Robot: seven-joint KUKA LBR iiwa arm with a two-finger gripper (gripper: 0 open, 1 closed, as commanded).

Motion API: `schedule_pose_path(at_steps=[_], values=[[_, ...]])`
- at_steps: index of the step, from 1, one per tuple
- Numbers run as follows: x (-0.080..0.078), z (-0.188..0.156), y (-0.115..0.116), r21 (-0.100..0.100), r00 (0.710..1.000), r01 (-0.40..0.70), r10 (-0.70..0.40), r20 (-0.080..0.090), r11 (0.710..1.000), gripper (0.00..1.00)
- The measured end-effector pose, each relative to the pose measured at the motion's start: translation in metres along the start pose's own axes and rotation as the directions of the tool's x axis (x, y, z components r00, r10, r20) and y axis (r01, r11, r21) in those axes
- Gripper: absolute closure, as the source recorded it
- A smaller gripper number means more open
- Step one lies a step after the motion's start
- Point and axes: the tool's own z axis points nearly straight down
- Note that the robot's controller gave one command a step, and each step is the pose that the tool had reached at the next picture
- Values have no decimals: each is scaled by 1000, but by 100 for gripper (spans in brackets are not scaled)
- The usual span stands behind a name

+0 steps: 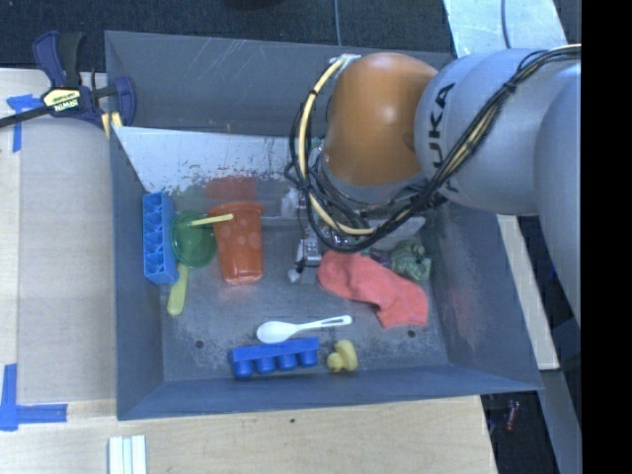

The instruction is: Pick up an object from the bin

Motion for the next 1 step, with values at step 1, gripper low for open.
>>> schedule_pose_path(at_steps=[1], values=[[0, 0, 0, 0, 1000, 0, 0, 0, 1000, 0]])
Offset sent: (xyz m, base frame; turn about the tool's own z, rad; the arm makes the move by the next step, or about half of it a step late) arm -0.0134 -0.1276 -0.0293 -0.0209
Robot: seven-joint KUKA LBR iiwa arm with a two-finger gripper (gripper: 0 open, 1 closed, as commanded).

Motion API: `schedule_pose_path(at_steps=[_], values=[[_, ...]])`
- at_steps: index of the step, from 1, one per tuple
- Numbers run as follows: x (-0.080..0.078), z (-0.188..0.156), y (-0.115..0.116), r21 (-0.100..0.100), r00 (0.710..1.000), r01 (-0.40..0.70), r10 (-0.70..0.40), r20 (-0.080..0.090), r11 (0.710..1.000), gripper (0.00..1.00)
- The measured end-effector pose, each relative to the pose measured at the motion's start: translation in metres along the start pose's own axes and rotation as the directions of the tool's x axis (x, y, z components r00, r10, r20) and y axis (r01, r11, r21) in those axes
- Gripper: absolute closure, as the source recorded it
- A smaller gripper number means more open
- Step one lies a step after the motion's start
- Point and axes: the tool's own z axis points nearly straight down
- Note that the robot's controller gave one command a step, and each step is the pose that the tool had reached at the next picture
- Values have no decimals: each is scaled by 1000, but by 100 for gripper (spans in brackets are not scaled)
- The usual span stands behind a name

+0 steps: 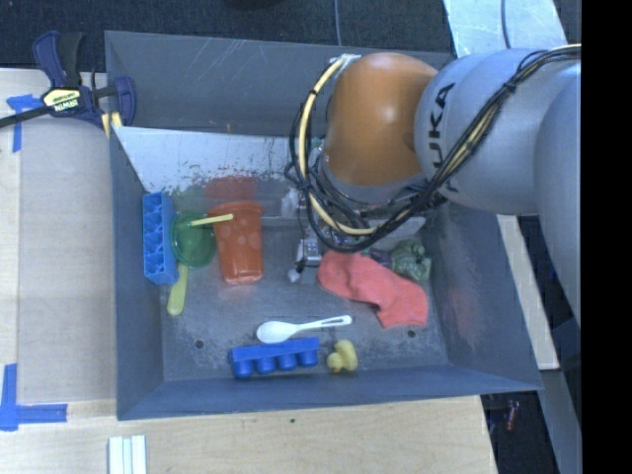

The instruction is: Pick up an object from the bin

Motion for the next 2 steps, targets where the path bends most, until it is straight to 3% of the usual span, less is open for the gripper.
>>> schedule_pose_path(at_steps=[1, 2], values=[[7, 15, -61, 0, 1000, 14, -14, 3, 1000, 0], [31, 79, -100, -2, 999, -41, 41, 8, 999, 0]])
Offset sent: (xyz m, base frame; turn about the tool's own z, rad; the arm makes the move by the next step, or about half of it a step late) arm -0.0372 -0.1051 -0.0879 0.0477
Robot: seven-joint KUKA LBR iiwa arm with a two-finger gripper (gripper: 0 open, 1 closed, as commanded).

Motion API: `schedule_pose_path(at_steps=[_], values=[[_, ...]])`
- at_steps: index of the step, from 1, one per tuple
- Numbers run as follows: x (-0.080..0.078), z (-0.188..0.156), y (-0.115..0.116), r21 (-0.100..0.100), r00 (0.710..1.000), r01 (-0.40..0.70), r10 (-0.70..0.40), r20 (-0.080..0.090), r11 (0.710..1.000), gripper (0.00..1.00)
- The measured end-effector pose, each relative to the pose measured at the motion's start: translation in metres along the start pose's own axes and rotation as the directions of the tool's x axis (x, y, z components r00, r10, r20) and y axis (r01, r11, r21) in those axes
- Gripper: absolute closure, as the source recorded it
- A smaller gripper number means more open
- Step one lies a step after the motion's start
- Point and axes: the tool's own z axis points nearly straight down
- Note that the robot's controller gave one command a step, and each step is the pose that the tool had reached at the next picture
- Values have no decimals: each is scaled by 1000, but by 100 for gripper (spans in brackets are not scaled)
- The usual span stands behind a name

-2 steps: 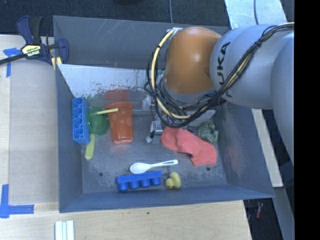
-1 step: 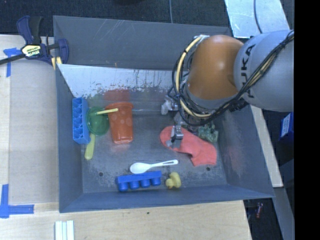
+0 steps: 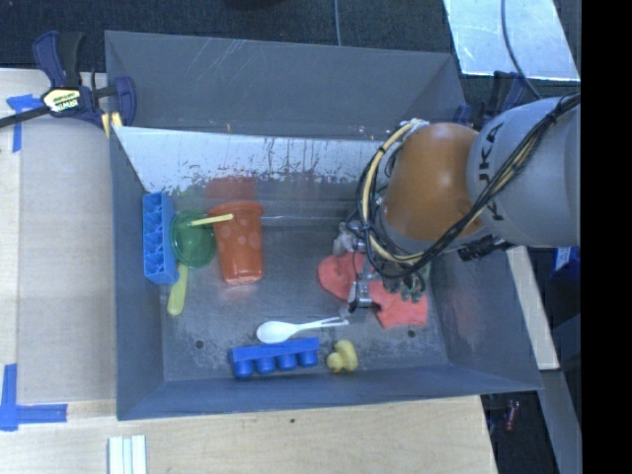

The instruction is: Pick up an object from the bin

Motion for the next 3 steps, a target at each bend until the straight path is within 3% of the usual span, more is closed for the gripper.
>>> schedule_pose_path(at_steps=[1, 2, 3], values=[[-38, 7, -38, -4, 1000, -10, 11, 16, 1000, 100], [-38, 6, -38, -4, 1000, -11, 11, 16, 1000, 100], [-35, -61, -35, -3, 999, -47, 47, 11, 999, 100]])
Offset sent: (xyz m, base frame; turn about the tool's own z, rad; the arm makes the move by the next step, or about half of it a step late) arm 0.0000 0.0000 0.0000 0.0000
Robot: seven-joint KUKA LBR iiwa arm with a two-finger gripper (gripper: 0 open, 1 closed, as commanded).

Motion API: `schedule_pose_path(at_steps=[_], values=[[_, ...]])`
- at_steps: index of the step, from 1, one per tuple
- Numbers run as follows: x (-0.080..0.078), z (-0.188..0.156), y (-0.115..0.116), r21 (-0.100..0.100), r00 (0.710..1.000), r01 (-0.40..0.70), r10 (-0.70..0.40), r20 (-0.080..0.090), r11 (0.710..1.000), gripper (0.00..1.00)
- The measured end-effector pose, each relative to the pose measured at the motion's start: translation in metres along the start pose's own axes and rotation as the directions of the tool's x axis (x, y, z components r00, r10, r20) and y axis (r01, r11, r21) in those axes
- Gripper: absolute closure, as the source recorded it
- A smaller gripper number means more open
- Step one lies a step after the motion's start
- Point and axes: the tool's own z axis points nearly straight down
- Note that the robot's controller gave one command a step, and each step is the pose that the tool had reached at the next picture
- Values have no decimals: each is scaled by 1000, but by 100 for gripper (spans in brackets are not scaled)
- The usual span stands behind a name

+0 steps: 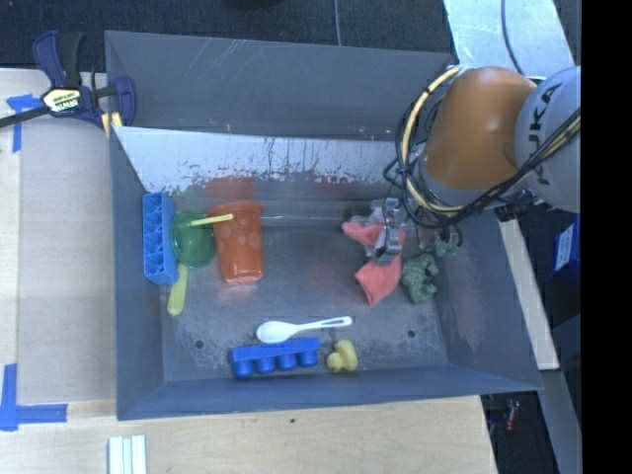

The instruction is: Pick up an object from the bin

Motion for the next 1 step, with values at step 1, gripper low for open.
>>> schedule_pose_path(at_steps=[1], values=[[-1, -76, 0, 0, 998, 66, -66, -4, 998, 100]])
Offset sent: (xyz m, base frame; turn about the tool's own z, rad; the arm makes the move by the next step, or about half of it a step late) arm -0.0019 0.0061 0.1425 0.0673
